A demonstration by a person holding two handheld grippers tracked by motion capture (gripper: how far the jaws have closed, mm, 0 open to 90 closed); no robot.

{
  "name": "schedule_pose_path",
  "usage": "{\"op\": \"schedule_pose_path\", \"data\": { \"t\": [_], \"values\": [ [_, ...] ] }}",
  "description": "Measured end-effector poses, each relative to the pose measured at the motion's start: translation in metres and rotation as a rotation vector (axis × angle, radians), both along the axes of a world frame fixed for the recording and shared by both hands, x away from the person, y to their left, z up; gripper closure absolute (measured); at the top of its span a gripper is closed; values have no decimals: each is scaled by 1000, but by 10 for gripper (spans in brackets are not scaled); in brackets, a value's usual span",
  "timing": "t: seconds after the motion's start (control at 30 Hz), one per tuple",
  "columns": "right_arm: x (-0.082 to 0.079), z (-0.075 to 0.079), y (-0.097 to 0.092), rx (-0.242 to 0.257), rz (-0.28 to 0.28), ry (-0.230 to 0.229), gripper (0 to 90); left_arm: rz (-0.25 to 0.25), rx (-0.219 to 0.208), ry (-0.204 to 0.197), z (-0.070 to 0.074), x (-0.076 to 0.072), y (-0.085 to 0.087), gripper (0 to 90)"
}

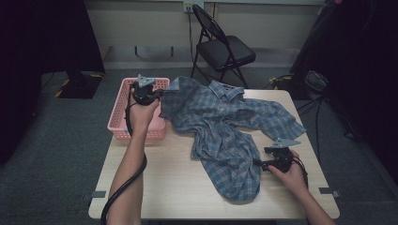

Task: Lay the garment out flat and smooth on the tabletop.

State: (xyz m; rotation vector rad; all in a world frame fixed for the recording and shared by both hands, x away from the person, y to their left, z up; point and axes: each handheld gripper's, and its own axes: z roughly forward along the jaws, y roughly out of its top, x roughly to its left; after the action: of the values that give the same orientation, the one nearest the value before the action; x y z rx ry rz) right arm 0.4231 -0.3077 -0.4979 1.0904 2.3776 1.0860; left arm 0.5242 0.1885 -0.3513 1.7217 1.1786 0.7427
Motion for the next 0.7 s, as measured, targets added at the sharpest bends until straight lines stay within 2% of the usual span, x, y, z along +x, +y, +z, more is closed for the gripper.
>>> {"op": "schedule_pose_path", "data": {
  "t": [0.1,0.27,0.3,0.37,0.4,0.43,0.47,0.53,0.6,0.7],
  "values": [
    [0,0,0,0,0,0,212,35,4,9,-5,5,16,890],
    [0,0,0,-1,0,0,212,107,14,43,-24,12,41,885],
    [0,0,0,-1,0,0,212,119,3,42,-28,11,44,850],
    [0,0,0,-1,0,0,212,115,-15,42,-33,9,44,666],
    [0,0,0,-1,-1,0,213,105,-16,36,-35,6,42,521],
    [0,0,0,-1,-1,0,213,82,-7,33,-35,4,38,521],
    [0,0,0,-1,-1,0,212,62,5,25,-36,1,34,417],
    [0,0,0,-1,-2,0,212,20,10,10,-35,-7,24,384],
    [0,0,0,-1,-2,-1,213,-21,-27,4,-36,-15,13,336],
    [0,0,0,-1,-2,0,213,-90,-11,20,-41,-26,-6,293]
  ]
}}
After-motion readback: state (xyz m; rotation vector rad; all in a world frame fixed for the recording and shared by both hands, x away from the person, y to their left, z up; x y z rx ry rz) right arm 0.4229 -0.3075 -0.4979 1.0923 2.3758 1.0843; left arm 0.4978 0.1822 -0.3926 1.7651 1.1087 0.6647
